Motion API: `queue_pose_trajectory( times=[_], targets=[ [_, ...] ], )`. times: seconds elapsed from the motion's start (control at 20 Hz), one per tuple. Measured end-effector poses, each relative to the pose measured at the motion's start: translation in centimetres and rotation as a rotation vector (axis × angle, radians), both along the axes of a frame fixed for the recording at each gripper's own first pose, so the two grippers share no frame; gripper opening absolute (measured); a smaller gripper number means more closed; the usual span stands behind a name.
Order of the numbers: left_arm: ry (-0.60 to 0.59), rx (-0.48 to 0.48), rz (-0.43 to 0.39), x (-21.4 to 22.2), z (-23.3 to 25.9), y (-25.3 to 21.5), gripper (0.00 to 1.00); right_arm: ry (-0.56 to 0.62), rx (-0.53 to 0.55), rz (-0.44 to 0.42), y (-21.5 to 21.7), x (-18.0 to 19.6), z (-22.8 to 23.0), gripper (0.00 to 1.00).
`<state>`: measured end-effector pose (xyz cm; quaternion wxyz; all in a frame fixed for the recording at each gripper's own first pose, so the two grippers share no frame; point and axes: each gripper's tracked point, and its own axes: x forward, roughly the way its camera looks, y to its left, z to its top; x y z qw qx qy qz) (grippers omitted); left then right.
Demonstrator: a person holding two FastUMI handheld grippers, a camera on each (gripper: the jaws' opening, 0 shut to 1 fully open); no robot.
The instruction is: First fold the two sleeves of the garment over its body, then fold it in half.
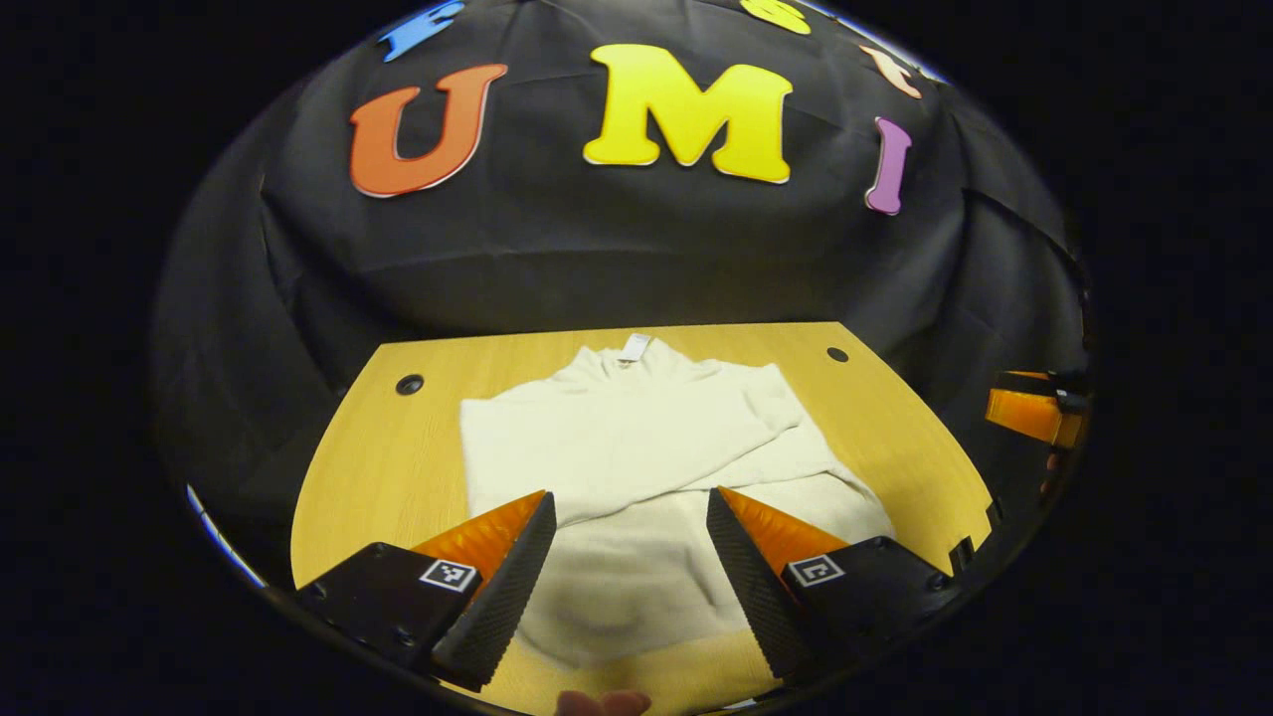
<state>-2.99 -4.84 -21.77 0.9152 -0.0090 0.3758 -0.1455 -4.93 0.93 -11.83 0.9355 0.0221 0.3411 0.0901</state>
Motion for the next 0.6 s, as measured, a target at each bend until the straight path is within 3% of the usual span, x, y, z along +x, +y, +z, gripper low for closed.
queue_pose_trajectory(
  times=[0.3,0.6],
  targets=[
    [0.184,-0.022,0.114,-5.0,-5.0,6.2,0.95,0.148,-0.037,-0.032,-1.8,-1.8,-4.8,0.97],
    [0.489,-0.055,0.076,-11.7,-10.9,7.5,0.97,0.385,-0.031,-0.090,-3.8,-5.7,-11.3,0.97]
  ],
)
